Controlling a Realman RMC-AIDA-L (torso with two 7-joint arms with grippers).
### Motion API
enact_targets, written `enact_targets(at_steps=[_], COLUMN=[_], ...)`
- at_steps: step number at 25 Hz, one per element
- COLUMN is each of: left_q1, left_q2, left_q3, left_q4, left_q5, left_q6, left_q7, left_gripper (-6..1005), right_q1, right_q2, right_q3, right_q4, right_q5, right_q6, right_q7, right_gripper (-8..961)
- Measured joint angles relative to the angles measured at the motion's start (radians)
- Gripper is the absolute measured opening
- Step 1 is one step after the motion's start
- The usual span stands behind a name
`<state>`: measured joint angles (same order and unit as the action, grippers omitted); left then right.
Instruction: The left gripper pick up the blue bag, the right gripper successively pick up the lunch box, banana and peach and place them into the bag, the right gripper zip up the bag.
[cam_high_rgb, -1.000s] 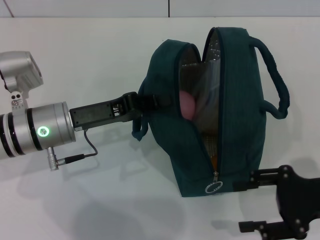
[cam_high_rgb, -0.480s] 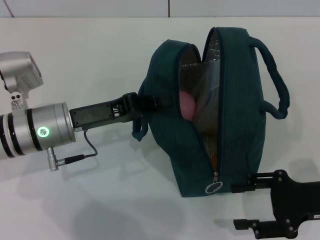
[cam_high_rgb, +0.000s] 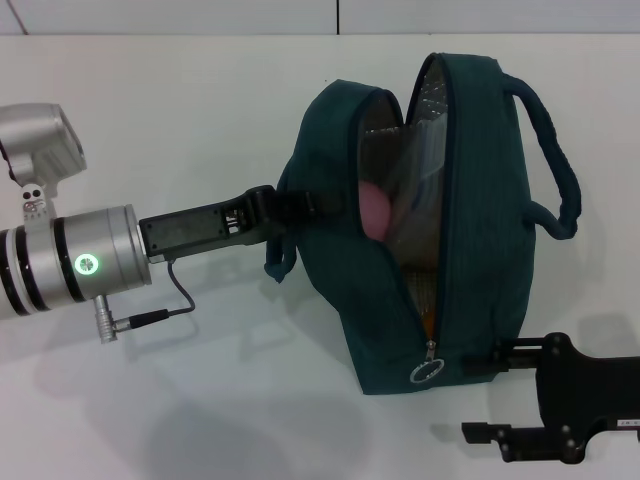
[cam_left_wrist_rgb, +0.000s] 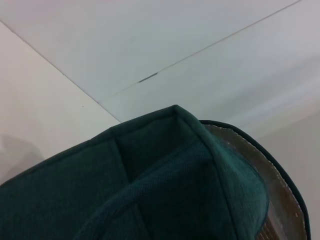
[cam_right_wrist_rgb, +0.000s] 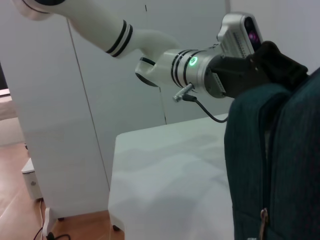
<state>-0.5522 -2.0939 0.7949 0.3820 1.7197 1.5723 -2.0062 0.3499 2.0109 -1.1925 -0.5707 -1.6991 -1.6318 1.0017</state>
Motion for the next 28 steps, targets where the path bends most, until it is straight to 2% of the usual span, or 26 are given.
enact_targets(at_steps=[19,28], left_q1=[0.000,-0.002], left_q2=[0.000,0.000], left_q3=[0.003,0.003], left_q4=[0.000,0.000], left_q5=[-0.008,-0.009], left_q6=[0.002,0.004], left_q7=[0.003,0.004], left_gripper=[37,39], right_q1=[0.028,0.038], right_q2=[0.006,0.007], right_q3=[-0.022,-0.198], right_q4=[0.053,0.055], right_q5=[0.069,0.187], right_q6=[0.052,0.124], right_q7=[0.011,0.011], right_gripper=[628,623])
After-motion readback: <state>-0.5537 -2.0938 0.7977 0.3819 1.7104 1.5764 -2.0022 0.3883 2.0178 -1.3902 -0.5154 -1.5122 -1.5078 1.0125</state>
